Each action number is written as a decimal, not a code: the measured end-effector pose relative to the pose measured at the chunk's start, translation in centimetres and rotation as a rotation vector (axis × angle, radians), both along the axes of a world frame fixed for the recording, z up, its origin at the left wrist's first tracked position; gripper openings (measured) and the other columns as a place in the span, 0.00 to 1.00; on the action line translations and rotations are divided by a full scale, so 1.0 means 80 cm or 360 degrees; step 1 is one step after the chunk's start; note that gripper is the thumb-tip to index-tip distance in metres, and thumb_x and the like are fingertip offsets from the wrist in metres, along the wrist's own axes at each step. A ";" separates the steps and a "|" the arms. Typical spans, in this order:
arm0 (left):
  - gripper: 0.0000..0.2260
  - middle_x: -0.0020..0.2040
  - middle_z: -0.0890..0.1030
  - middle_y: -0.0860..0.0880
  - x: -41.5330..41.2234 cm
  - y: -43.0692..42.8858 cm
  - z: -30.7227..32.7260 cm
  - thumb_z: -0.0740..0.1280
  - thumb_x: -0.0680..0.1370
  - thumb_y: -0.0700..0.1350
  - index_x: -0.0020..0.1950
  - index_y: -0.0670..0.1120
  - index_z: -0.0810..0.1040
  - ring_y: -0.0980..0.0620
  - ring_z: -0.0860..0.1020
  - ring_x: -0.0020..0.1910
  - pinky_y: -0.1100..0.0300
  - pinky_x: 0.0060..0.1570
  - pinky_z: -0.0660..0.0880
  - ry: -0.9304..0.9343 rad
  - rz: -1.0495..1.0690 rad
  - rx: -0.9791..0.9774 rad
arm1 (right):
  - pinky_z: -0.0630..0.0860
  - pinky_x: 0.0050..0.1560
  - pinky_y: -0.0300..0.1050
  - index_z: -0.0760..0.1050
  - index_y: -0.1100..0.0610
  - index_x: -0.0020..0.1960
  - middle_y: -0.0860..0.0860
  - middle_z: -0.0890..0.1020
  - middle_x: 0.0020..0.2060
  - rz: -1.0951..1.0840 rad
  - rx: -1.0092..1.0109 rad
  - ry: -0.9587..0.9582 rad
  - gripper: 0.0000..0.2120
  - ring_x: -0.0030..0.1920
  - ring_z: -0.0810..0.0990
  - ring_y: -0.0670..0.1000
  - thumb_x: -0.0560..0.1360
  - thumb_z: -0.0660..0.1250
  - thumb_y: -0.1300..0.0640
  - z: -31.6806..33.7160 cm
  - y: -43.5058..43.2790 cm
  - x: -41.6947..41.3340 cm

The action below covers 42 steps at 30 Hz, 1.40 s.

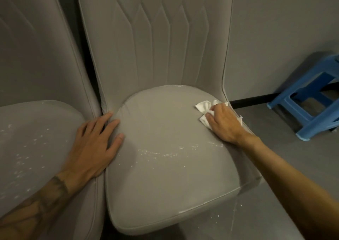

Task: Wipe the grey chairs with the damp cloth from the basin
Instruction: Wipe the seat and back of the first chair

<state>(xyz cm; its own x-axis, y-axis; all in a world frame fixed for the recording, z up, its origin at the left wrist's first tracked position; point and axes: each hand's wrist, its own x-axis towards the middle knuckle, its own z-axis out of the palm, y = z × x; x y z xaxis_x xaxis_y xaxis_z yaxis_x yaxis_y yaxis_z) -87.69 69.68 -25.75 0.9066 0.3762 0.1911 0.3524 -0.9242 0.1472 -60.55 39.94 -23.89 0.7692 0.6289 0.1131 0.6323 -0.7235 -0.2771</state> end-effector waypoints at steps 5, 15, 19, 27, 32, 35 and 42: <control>0.30 0.80 0.69 0.46 0.003 0.001 0.002 0.50 0.82 0.63 0.75 0.48 0.75 0.41 0.71 0.74 0.44 0.73 0.63 -0.0002 -0.0003 -0.0006 | 0.67 0.54 0.45 0.68 0.50 0.56 0.49 0.72 0.49 0.0433 0.0025 0.0090 0.14 0.49 0.71 0.49 0.83 0.52 0.41 -0.005 -0.034 -0.033; 0.28 0.79 0.69 0.46 0.004 0.006 -0.007 0.51 0.83 0.63 0.75 0.49 0.74 0.41 0.71 0.72 0.43 0.71 0.64 -0.0031 -0.0017 0.0012 | 0.68 0.54 0.45 0.67 0.48 0.56 0.48 0.72 0.49 0.0315 0.0027 0.0136 0.13 0.48 0.70 0.47 0.83 0.51 0.40 -0.008 -0.049 -0.018; 0.27 0.79 0.69 0.46 0.002 0.007 -0.010 0.51 0.83 0.62 0.75 0.49 0.73 0.41 0.71 0.72 0.42 0.71 0.65 -0.0036 -0.0018 0.0032 | 0.69 0.60 0.53 0.70 0.57 0.58 0.54 0.73 0.54 -0.0033 -0.0013 0.0150 0.13 0.54 0.72 0.55 0.84 0.56 0.48 0.011 -0.049 0.018; 0.27 0.79 0.68 0.47 0.003 0.014 -0.015 0.50 0.84 0.62 0.75 0.50 0.72 0.42 0.71 0.73 0.42 0.71 0.65 -0.0040 -0.0034 0.0027 | 0.68 0.56 0.45 0.68 0.49 0.56 0.46 0.72 0.50 0.0296 0.0051 0.0233 0.12 0.49 0.71 0.47 0.84 0.53 0.42 0.002 -0.056 -0.044; 0.26 0.78 0.68 0.47 0.003 0.014 -0.018 0.51 0.84 0.62 0.75 0.51 0.72 0.42 0.71 0.71 0.43 0.69 0.65 -0.0060 -0.0009 0.0051 | 0.71 0.56 0.51 0.70 0.54 0.56 0.52 0.74 0.51 -0.0111 0.0177 0.0125 0.12 0.49 0.72 0.51 0.84 0.55 0.47 0.000 -0.042 -0.044; 0.25 0.78 0.68 0.47 0.003 0.014 -0.019 0.51 0.84 0.62 0.75 0.51 0.71 0.42 0.71 0.70 0.44 0.69 0.64 -0.0055 -0.0005 0.0057 | 0.71 0.52 0.49 0.67 0.48 0.55 0.47 0.72 0.48 0.0108 0.0225 0.0156 0.11 0.46 0.71 0.48 0.83 0.53 0.42 -0.013 -0.043 -0.083; 0.25 0.79 0.68 0.47 0.002 0.011 -0.015 0.51 0.83 0.62 0.74 0.51 0.72 0.42 0.70 0.72 0.43 0.70 0.64 -0.0065 0.0003 0.0045 | 0.71 0.54 0.53 0.70 0.55 0.54 0.52 0.73 0.49 -0.0170 0.0186 0.0053 0.12 0.48 0.73 0.53 0.84 0.55 0.47 0.002 -0.047 -0.069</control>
